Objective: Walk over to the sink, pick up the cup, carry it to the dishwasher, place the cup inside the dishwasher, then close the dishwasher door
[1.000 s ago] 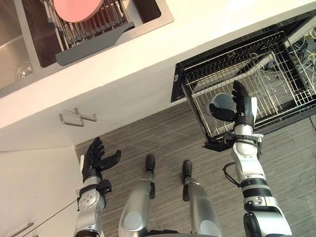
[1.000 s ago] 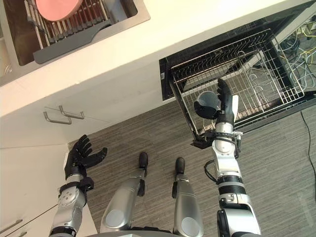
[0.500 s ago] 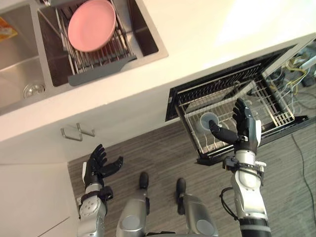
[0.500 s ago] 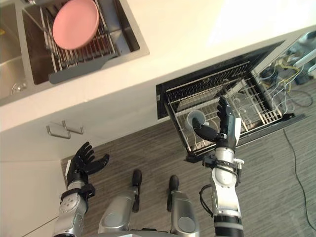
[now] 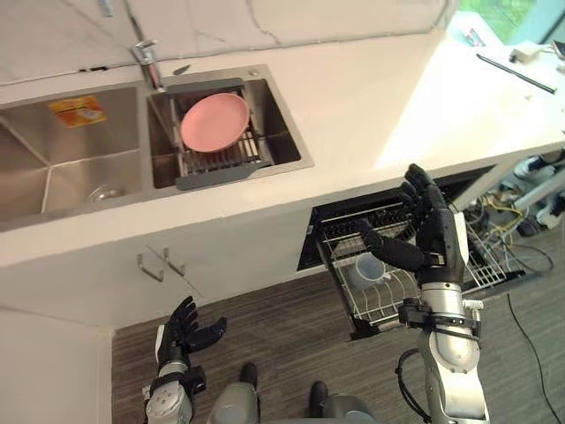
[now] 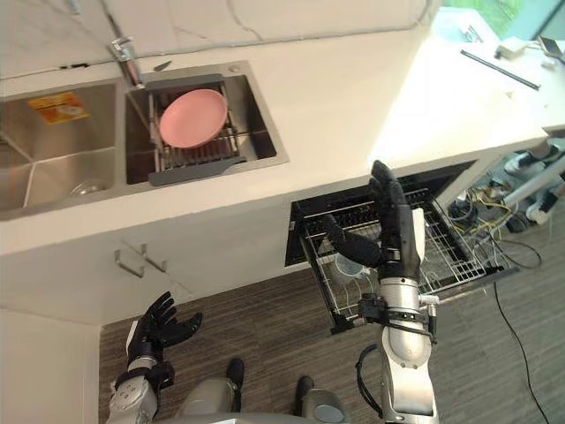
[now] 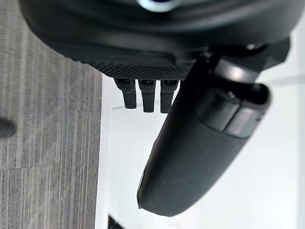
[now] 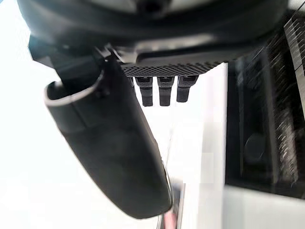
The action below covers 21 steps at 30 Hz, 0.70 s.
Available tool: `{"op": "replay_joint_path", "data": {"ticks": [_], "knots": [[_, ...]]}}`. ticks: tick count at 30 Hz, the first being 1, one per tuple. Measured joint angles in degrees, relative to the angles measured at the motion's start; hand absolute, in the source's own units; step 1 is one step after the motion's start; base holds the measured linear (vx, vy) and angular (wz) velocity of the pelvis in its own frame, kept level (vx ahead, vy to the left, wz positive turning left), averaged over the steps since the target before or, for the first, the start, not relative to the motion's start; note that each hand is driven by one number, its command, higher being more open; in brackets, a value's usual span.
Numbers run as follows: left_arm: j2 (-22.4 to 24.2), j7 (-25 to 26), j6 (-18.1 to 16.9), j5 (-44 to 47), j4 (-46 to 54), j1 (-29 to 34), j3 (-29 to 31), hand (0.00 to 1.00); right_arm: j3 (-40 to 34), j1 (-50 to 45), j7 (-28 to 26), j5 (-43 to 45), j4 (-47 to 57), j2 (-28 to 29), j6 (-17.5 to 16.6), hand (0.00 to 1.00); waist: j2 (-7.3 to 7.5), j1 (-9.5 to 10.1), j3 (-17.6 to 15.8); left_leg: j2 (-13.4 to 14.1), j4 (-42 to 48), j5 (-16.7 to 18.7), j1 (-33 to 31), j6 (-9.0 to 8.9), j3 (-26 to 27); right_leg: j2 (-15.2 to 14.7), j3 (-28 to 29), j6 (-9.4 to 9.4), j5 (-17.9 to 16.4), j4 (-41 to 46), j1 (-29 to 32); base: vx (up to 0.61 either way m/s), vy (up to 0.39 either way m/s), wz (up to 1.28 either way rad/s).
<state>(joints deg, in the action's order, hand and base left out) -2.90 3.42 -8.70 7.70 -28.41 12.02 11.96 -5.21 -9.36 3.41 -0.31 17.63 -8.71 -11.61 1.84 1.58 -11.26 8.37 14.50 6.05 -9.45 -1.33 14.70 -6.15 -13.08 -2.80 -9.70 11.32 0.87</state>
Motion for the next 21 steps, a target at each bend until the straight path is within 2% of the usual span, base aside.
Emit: {"op": "replay_joint_path", "data": {"ticks": [2,3,4,6,7,8,9,10,11,12,13,14,15,16,17,18,20,21], "knots": [[-0.2,0.2,0.1,-0.8,-1.3,0.7,0.0,0.90,0.0,1.4,-0.1,-1.5,-0.1,-1.2,0.0,0.90,-0.04,0.74,0.2,-0.9,0.8,0.3,-0.1,0.48,-0.1,-1.2,0.0,-0.91,-0.8,1.2,0.1,0.03,0.107,0.22],[-0.3,0.3,0.1,-1.0,-1.4,1.6,0.0,0.90,0.0,2.4,-0.3,-2.1,-0.3,-1.4,0.0,0.90,0.00,0.68,0.3,-1.7,1.5,1.4,-0.2,0.65,-0.2,-2.1,-0.1,-1.35,-1.7,2.4,0.2,0.08,0.171,0.20],[-0.3,0.3,0.2,-1.0,-1.4,2.9,0.0,0.90,0.0,3.8,-0.5,-2.5,-0.8,-2.1,0.0,0.90,0.15,0.46,0.4,-3.3,3.7,3.5,-0.3,1.48,-0.4,-4.2,-0.5,-1.70,-4.4,5.5,0.6,0.08,0.155,0.22],[-0.4,0.2,0.2,-1.5,-1.4,3.7,0.0,0.90,0.0,5.3,-0.5,-3.4,-2.3,-3.2,0.0,0.90,0.48,0.30,0.6,-5.0,6.1,6.1,0.0,2.50,-1.1,-7.0,-0.6,-2.98,-6.6,11.2,1.0,0.14,0.160,0.26],[-0.6,0.2,0.3,-2.6,-1.3,4.1,-0.1,0.90,0.6,7.0,-0.6,-3.8,-4.7,-4.1,0.0,0.90,0.22,0.16,0.9,-5.7,7.2,7.3,0.3,3.02,-1.5,-8.3,0.3,-2.56,-6.8,18.1,3.4,0.17,0.137,0.21],[-0.8,0.2,0.3,-2.8,-1.3,4.1,-0.1,0.90,0.8,7.4,-0.6,-3.9,-5.2,-4.3,0.0,0.90,0.27,0.06,0.9,-5.9,7.4,7.3,0.4,2.97,-1.6,-8.6,0.6,-2.43,-6.7,19.7,3.9,0.17,0.141,0.25],[-1.7,0.0,0.3,-3.3,-1.2,3.8,-0.3,0.90,1.3,8.4,-0.9,-4.4,-7.1,-5.0,0.0,0.90,0.66,-0.10,1.1,-6.9,8.0,7.9,1.3,3.82,-2.6,-9.3,3.2,-0.94,-5.8,26.4,6.2,0.22,0.151,0.48],[-3.0,0.0,0.3,-3.3,-1.1,3.5,-1.0,0.90,1.4,9.0,-1.2,-4.4,-8.7,-5.3,0.1,0.90,1.04,-0.78,1.4,-7.6,7.6,8.2,2.7,4.39,-4.3,-9.1,6.7,1.66,-3.5,33.0,8.7,0.23,0.122,0.65],[-3.6,0.0,0.3,-3.3,-1.0,3.4,-1.4,0.90,1.4,9.0,-1.3,-4.4,-9.2,-5.4,0.1,0.90,0.97,-1.30,1.5,-7.7,7.4,8.3,3.5,4.66,-5.3,-8.3,8.4,1.68,-4.1,34.7,9.0,0.26,0.059,0.79],[-4.3,0.1,0.2,-3.3,-0.7,2.7,-2.2,0.90,1.5,9.1,-1.4,-4.4,-9.2,-5.8,0.1,0.90,0.84,-1.53,1.5,-7.9,6.4,8.5,4.9,4.54,-6.9,-5.6,11.4,0.95,-7.1,33.8,9.5,0.24,0.001,0.74],[-5.1,0.1,0.2,-3.2,-0.6,1.9,-2.4,0.90,1.9,9.6,-1.8,-4.4,-9.2,-6.6,0.0,0.90,0.96,-1.65,1.8,-8.0,5.4,8.3,5.7,4.34,-8.4,-2.7,13.4,1.30,-8.7,30.6,10.8,0.24,-0.028,0.67],[-5.3,0.2,0.2,-3.2,-0.6,1.5,-2.4,0.90,1.9,9.9,-2.1,-4.4,-9.2,-7.3,0.0,0.90,1.09,-1.82,1.9,-7.9,5.0,8.2,5.9,4.18,-9.1,-1.5,14.2,1.43,-8.9,28.4,11.5,0.22,-0.071,0.67],[-5.4,0.2,0.1,-3.2,-0.7,1.1,-2.4,0.90,2.3,10.3,-2.2,-4.4,-9.2,-8.6,0.0,0.90,1.09,-2.14,2.3,-8.0,4.7,8.2,6.0,3.77,-10.3,0.8,15.2,1.38,-8.3,22.4,13.0,0.22,-0.096,0.53],[-5.5,0.2,0.1,-3.2,-0.7,1.0,-2.4,0.90,2.4,10.5,-2.2,-4.4,-9.1,-9.2,0.0,0.90,1.36,-2.22,2.6,-8.4,5.0,8.4,6.0,3.30,-10.8,1.2,15.5,1.70,-5.9,18.7,13.3,0.22,-0.104,0.69],[-4.7,0.2,0.2,-3.3,-1.7,0.3,-2.8,0.90,2.3,10.4,-2.2,-4.4,-9.3,-10.4,0.0,0.90,0.32,-2.94,3.2,-8.4,5.9,9.1,5.9,2.32,-12.3,1.5,15.2,-0.05,-4.3,17.1,12.4,0.30,-0.123,0.48],[-3.7,0.1,0.1,-3.2,-1.7,0.9,-3.6,0.90,2.4,10.1,-2.3,-4.4,-9.3,-11.3,0.1,0.90,-1.41,-2.65,4.2,-6.9,6.1,9.6,5.9,1.36,-12.5,2.6,14.2,0.43,-3.9,14.5,10.7,0.26,-0.101,0.39],[-2.7,-0.1,0.0,-3.2,-1.7,1.5,-3.6,0.90,2.1,9.5,-2.4,-4.4,-9.3,-11.8,0.1,0.90,-2.94,-2.71,4.6,-4.5,8.9,11.0,5.6,-1.10,-12.3,4.2,12.2,0.89,-3.5,11.2,7.3,0.26,-0.105,0.31],[-2.6,-0.3,0.0,-3.2,-1.7,1.4,-3.6,0.90,2.0,8.7,-2.4,-4.4,-9.3,-11.8,0.1,0.90,-2.95,-2.78,4.5,-3.2,13.9,11.3,4.5,-1.61,-12.1,5.0,11.1,1.26,-3.3,8.8,4.1,0.21,-0.097,0.39]]}}
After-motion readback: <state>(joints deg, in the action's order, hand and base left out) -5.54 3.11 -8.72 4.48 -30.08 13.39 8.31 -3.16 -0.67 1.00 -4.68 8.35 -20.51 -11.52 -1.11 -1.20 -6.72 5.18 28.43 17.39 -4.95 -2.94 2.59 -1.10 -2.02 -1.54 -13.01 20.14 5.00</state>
